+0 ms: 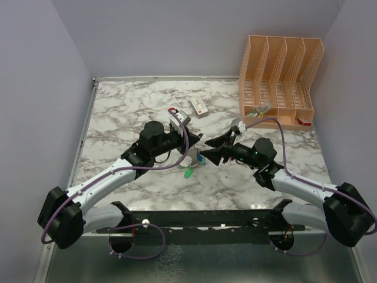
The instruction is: Remove the keys from the keyring
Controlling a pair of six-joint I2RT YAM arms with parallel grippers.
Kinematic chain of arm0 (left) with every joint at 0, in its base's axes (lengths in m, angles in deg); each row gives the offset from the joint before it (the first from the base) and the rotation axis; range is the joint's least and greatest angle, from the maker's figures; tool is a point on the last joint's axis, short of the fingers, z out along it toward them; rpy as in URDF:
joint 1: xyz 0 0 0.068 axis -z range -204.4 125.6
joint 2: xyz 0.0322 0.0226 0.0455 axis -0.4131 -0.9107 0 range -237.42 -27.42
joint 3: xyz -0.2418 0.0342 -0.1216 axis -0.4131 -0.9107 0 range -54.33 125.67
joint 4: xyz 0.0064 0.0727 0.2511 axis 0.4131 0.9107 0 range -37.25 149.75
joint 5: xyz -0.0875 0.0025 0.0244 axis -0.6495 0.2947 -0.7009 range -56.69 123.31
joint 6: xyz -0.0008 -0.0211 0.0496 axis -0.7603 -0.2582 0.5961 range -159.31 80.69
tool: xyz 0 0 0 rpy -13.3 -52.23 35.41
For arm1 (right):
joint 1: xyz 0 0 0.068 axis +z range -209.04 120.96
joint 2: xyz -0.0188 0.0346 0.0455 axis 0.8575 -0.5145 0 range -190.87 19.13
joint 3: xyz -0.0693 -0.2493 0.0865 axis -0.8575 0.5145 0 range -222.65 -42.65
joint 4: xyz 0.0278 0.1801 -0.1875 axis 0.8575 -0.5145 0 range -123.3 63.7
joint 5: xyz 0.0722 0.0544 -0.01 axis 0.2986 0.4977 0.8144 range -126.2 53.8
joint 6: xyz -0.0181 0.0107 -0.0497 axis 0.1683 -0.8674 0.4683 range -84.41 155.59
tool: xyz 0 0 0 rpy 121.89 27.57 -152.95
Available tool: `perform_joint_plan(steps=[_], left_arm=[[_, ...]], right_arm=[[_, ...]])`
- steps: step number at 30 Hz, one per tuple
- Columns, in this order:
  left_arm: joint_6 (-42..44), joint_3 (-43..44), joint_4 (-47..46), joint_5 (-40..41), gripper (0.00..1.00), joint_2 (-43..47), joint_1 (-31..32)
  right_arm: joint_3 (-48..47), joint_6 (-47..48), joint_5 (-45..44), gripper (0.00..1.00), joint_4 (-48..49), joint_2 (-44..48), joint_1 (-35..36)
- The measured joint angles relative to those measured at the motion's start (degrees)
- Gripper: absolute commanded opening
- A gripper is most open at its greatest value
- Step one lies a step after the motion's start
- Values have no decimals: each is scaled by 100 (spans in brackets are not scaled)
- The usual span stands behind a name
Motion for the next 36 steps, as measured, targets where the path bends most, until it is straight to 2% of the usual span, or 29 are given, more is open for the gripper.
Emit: perform_joint_plan(steps=[8,20,27,33,36], left_arm=[[181,131,201,-157,0,-37,0],[184,103,125,-442,0,-39,0],[166,72,57,-557,0,-26,0],[166,55,24,-654,0,-17,0],[166,52,20,-697,0,-17,0]], right_arm=[[68,-50,-149,63,669,-437,0],[136,483,686,54,1685,-1329,0],[129,752,933,48,1923,-1700,0],[120,787,1038,47,2065,-1746,0],[118,804,1102,43,2100,-1746,0]])
